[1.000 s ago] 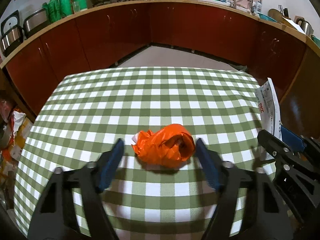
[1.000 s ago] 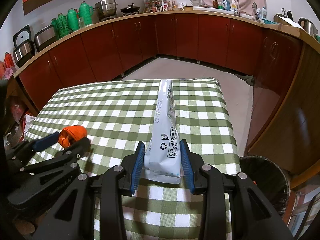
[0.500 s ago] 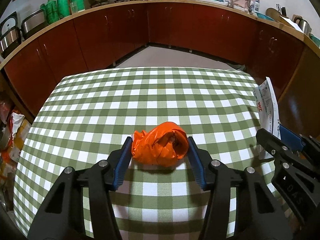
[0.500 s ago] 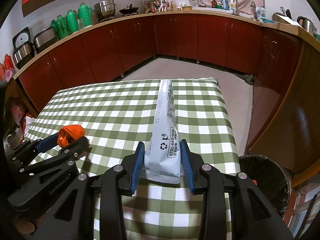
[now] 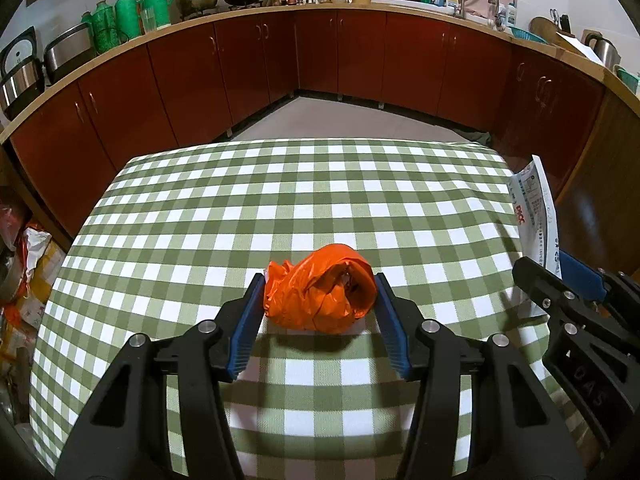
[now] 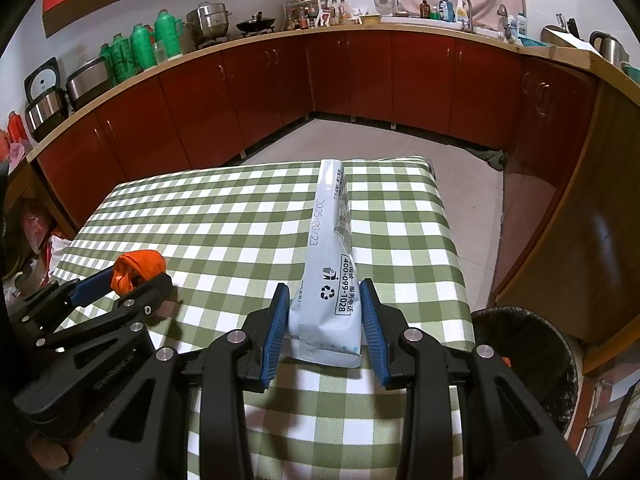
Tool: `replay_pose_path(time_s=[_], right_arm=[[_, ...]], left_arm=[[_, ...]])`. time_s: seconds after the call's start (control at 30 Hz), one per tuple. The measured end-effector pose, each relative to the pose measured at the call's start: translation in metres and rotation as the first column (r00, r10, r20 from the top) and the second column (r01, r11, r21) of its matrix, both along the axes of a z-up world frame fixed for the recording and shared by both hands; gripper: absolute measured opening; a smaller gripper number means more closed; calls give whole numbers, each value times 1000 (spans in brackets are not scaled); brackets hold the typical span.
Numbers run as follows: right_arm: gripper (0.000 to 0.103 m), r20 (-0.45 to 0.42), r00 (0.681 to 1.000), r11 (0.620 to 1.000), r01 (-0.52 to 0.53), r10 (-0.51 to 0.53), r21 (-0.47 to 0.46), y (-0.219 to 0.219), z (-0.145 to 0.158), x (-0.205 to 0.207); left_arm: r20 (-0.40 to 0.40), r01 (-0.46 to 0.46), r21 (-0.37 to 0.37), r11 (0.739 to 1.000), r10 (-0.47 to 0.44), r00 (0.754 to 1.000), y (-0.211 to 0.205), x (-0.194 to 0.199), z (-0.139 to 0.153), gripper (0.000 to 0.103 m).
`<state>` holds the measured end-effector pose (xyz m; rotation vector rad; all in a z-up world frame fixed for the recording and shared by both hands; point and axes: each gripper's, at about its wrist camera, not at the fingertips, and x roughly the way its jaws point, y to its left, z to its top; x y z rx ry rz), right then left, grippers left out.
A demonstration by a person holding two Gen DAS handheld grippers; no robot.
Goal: Collect trash
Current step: 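Grasp the long white package with the right tool while the left tool grasps the orange bag, then carry the white package and orange bag over the black bin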
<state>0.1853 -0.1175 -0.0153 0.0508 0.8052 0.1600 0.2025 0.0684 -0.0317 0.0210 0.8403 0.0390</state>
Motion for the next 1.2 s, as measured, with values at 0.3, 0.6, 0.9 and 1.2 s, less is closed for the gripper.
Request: replay_pose_path(time_s=[0.3, 0.6, 0.9, 1.2], right_arm=[[37, 23, 1000, 1000, 11, -11, 5, -11, 10, -22], [37, 49, 997, 998, 65, -65, -4, -45, 17, -54], [37, 54, 987, 988, 152, -150, -30, -89, 17, -78], [37, 62, 973, 973, 227, -224, -44, -126, 15, -92]], left_arm=[[35, 40, -6, 999, -40, 999, -15, -25, 15, 52], [58, 95, -10, 995, -95, 994, -40, -57, 25, 52], [76, 187, 0, 982, -187, 979, -86, -80, 27, 52], [97, 265, 20, 964, -265, 959, -140, -86, 29, 52]])
